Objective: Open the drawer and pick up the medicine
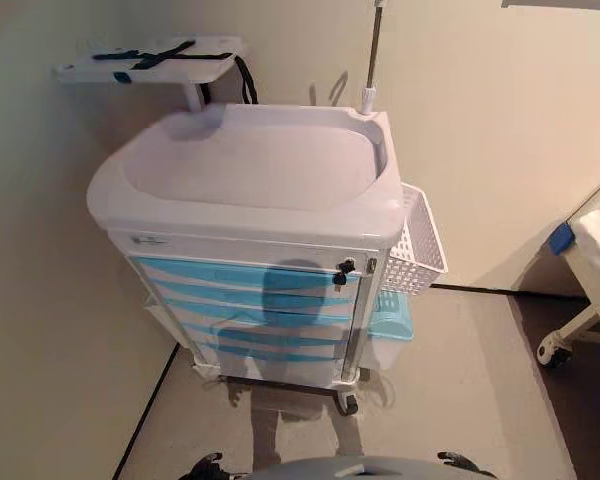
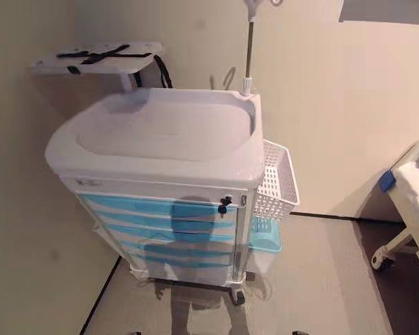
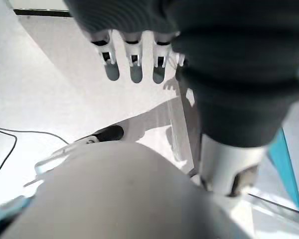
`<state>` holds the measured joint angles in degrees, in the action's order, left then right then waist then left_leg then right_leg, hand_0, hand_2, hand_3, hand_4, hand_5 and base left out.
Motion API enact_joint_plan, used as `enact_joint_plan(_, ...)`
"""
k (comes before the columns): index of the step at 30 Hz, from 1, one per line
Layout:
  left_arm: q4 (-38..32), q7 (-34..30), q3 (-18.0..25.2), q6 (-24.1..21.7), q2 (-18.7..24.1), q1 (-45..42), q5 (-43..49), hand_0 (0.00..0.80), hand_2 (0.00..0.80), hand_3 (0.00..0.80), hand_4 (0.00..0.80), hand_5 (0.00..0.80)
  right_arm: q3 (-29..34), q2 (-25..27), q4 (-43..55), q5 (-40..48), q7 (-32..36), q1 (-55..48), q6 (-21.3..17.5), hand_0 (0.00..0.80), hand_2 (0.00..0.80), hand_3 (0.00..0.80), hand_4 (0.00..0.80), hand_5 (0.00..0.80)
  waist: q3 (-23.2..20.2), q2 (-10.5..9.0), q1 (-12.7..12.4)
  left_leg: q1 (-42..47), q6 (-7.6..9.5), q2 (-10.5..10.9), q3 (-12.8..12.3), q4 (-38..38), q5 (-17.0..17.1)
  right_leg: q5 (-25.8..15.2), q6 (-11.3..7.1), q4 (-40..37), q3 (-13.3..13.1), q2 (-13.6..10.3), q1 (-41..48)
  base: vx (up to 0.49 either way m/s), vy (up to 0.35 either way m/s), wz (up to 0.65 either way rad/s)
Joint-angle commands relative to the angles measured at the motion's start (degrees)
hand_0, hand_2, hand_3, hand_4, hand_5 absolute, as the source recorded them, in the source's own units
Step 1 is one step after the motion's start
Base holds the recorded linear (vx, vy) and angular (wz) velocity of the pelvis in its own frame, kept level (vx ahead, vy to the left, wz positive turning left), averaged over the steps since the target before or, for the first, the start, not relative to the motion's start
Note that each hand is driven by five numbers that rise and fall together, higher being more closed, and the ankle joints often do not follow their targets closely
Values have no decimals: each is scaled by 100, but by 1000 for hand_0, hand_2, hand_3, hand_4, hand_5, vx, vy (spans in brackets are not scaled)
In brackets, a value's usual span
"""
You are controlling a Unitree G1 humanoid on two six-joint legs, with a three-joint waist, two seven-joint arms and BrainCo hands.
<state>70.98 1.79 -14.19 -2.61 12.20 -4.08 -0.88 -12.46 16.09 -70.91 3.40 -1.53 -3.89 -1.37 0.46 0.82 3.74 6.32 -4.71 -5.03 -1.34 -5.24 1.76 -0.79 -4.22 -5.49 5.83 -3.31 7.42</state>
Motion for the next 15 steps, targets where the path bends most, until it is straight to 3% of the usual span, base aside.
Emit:
enact_joint_plan(1,269,90,194,-88,-88,332,-55,0,0,0,0,0,-90,-187,-233,-69,-91,381,-173,0,0,0,0,0,230,-299,29,64,177,331,-99,24,-264,136,-271,49,118,5,-105,0,0,0)
enact_joint_plan(15,300,73,252,-82,-106,321,-140,0,0,0,0,0,-81,-202,-287,-77,-82,369,-173,0,0,0,0,0,219,-315,19,60,176,339,-97,24,-274,143,-272,49,135,6,-94,0,0,0)
